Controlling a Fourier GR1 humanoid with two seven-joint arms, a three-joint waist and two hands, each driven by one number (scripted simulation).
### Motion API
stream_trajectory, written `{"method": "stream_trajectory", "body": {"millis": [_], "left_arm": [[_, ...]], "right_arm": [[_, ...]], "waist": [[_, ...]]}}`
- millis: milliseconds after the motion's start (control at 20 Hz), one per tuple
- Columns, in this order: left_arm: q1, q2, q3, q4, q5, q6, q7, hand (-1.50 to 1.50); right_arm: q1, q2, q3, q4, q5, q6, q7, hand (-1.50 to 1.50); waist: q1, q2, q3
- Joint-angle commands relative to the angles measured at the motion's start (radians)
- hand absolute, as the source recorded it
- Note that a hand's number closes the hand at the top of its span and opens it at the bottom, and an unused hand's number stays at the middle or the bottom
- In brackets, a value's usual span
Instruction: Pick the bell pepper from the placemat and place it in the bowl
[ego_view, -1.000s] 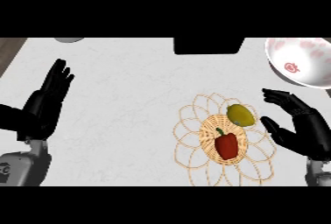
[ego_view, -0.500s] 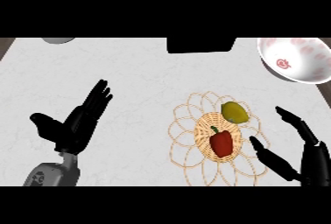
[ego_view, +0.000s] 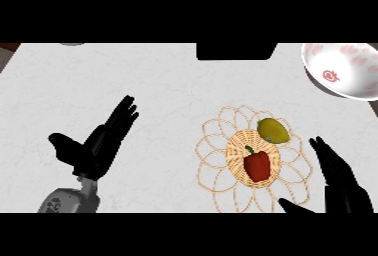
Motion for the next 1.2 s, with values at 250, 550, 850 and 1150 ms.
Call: {"method": "stream_trajectory", "body": {"millis": [250, 550, 850, 1150], "left_arm": [[-0.009, -0.014, -0.013, 0.004, 0.006, -0.018, 0.001, 0.00], [-0.007, 0.003, 0.012, 0.008, 0.011, -0.038, -0.015, 0.00], [-0.009, -0.034, -0.030, -0.029, -0.010, -0.005, 0.039, 0.00], [0.026, -0.033, -0.020, 0.021, -0.036, -0.023, -0.054, 0.00]], "right_arm": [[-0.148, 0.185, 0.179, -0.104, 0.248, 0.509, 0.567, -1.50], [-0.340, 0.332, 0.197, -0.039, 0.190, 0.708, 0.835, -1.50], [-0.373, 0.335, 0.141, 0.031, 0.141, 0.724, 0.902, -1.50], [-0.372, 0.336, 0.082, 0.172, 0.096, 0.706, 0.882, -1.50]], "waist": [[0.047, 0.009, 0.003], [0.047, 0.008, 0.007], [0.036, 0.004, 0.009], [0.035, 0.007, 0.010]]}}
